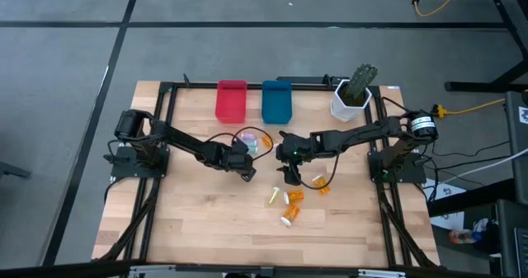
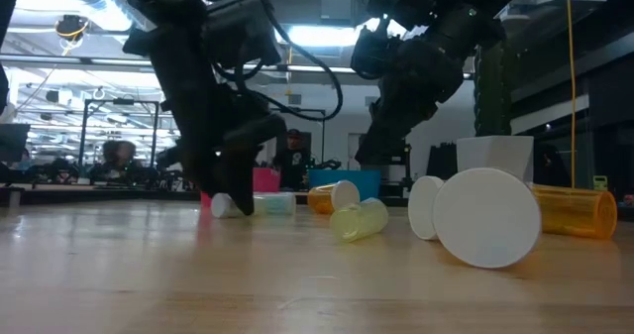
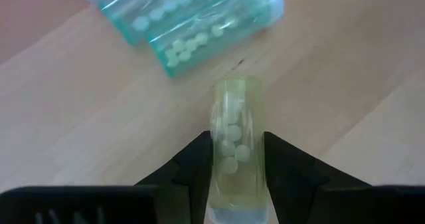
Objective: Pick and place medicine bottles into bin by pill shape (circle, oval)
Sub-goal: Put the yellow tablet bottle into the red bin
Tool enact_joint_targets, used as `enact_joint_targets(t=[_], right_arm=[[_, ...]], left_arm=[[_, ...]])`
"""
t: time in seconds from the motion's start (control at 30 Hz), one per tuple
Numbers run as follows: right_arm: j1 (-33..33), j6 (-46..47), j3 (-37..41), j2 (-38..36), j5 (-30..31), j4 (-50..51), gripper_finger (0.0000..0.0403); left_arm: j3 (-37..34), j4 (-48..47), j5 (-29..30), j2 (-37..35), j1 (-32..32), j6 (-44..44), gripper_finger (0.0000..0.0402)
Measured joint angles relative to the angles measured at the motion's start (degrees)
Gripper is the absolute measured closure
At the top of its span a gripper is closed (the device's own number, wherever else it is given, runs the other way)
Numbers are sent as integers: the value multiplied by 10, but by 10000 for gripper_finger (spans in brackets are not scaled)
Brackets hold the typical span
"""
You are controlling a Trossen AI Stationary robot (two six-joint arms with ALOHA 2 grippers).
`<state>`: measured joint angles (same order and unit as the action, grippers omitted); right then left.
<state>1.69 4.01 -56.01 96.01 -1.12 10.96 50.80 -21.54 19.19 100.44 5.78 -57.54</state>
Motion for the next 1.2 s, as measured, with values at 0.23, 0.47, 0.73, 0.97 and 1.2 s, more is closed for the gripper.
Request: enact_joint_targets(t=[0.23, 0.47, 0.73, 0.97, 1.2], right_arm=[[0, 0, 0, 0, 1, -4, 178], [0, 0, 0, 0, 1, -3, 178], [0, 0, 0, 0, 1, -5, 178], [0, 0, 0, 0, 1, -5, 178], [1, 11, 0, 0, 0, -2, 178]], left_arm=[[-2, -21, 3, -6, -7, 39, 278], [-4, -83, 17, -51, -16, 54, 278], [-3, -146, 29, -110, -54, 76, 278], [78, -176, 117, -180, -158, 239, 278], [148, -159, 24, -143, -366, 395, 278]])
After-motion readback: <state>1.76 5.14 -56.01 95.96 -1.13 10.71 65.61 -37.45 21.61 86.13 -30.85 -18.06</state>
